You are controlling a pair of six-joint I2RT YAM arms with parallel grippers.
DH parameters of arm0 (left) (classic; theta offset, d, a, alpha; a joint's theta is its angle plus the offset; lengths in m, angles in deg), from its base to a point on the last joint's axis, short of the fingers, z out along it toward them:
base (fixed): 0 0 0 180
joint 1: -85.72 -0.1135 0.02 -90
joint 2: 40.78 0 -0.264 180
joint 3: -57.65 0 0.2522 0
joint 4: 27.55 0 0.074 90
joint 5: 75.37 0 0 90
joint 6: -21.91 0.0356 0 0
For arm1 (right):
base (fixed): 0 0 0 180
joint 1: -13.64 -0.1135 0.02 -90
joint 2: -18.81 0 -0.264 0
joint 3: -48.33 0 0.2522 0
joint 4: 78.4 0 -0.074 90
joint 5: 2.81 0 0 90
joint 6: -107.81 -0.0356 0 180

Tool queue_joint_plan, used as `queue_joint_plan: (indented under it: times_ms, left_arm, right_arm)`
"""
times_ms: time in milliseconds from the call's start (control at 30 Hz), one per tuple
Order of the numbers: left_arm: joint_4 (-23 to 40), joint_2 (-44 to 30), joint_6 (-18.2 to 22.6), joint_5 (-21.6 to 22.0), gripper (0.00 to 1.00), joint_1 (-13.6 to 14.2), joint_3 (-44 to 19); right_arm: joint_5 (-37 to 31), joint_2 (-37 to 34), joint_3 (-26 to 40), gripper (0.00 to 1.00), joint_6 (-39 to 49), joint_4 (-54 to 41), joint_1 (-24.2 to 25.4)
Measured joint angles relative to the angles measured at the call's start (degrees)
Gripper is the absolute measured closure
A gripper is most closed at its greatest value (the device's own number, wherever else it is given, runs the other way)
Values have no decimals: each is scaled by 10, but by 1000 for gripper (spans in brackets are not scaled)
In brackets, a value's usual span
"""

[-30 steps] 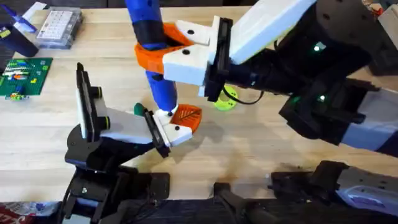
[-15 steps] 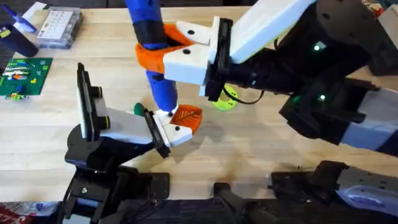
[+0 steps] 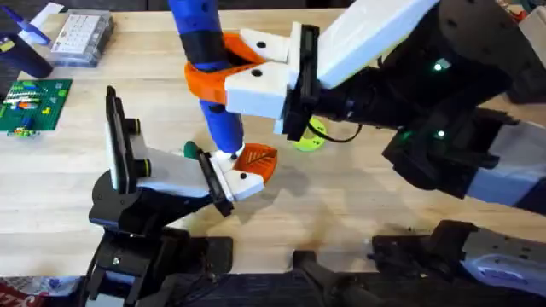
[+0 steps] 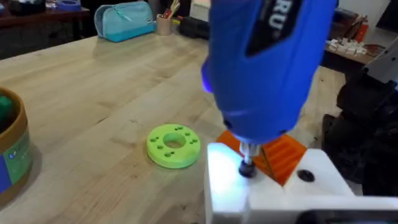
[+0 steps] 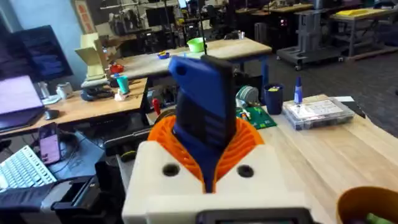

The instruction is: Pick up the gripper from the table and insert it into the empty holder that is missing its gripper. Then pick up a screw, insert it into the mounting hole, and use the screwdriver to tighten it. Finally, clean up the table by picking up the vegetable and placing it into the bucket.

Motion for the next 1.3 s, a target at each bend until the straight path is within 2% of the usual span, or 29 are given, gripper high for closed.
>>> queue_joint_plan:
  times_ms: [800,1300]
  left_arm:
    - [1,0,0,-5,984,0,0]
    - [2,0,-2,-17,984,2,0]
  right_arm:
    - [3,1,0,965,-7,-15,2]
    - [79,1,0,965,-14,-12,31]
